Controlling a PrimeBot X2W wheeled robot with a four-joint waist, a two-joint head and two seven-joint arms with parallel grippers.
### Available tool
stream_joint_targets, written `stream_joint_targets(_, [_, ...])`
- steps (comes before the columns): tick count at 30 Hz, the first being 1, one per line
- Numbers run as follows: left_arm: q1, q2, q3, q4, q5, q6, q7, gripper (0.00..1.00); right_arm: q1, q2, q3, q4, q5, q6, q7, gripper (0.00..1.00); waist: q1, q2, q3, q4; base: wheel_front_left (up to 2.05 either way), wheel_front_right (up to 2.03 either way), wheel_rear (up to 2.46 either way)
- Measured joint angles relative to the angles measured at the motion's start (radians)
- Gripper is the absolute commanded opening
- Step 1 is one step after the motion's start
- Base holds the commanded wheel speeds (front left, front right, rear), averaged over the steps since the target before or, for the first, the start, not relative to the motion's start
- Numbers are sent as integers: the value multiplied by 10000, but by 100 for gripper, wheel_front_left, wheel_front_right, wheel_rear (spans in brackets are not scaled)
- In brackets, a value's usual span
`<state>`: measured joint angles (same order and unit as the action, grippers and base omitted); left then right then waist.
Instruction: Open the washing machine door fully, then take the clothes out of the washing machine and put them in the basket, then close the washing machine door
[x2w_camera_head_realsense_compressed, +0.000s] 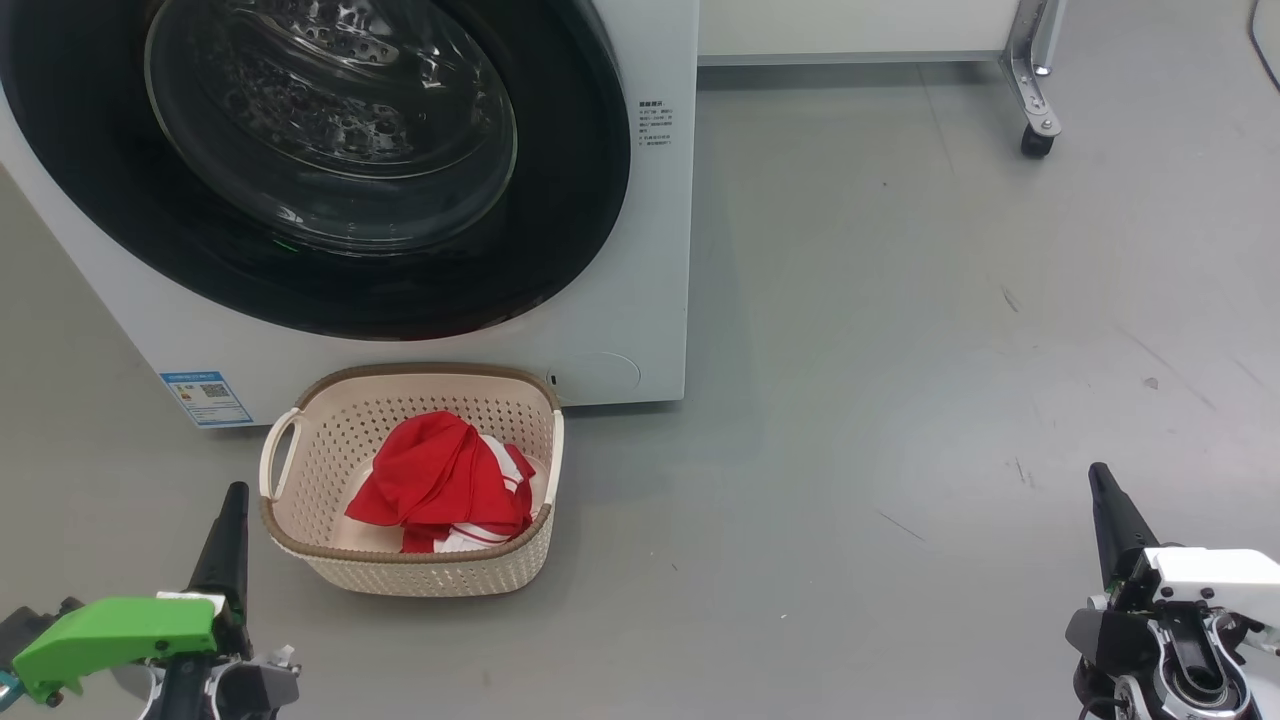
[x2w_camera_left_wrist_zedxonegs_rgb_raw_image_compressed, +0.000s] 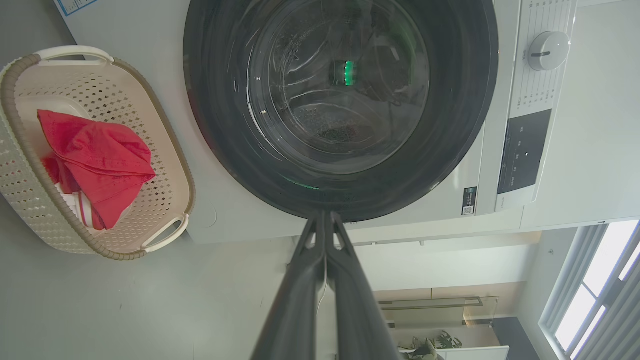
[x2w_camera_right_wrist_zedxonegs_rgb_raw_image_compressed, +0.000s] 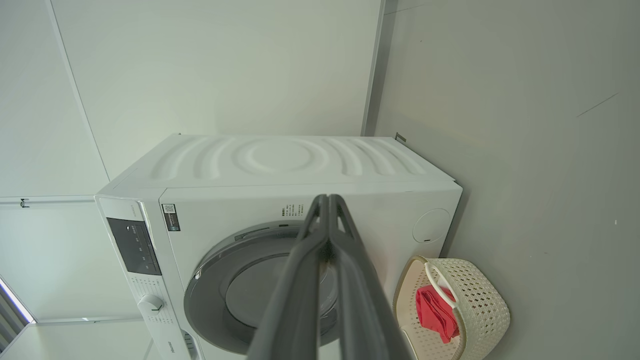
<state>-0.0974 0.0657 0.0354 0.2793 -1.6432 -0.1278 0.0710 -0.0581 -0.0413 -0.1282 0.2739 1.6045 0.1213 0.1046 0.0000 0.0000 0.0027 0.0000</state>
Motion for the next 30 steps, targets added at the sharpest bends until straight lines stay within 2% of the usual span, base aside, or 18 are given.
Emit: stream_joint_targets(30, [2,-17,15,-17,2,0,73,0,-1,4,-6,0,2,0,0,0,0,0,1,1,0,0,0])
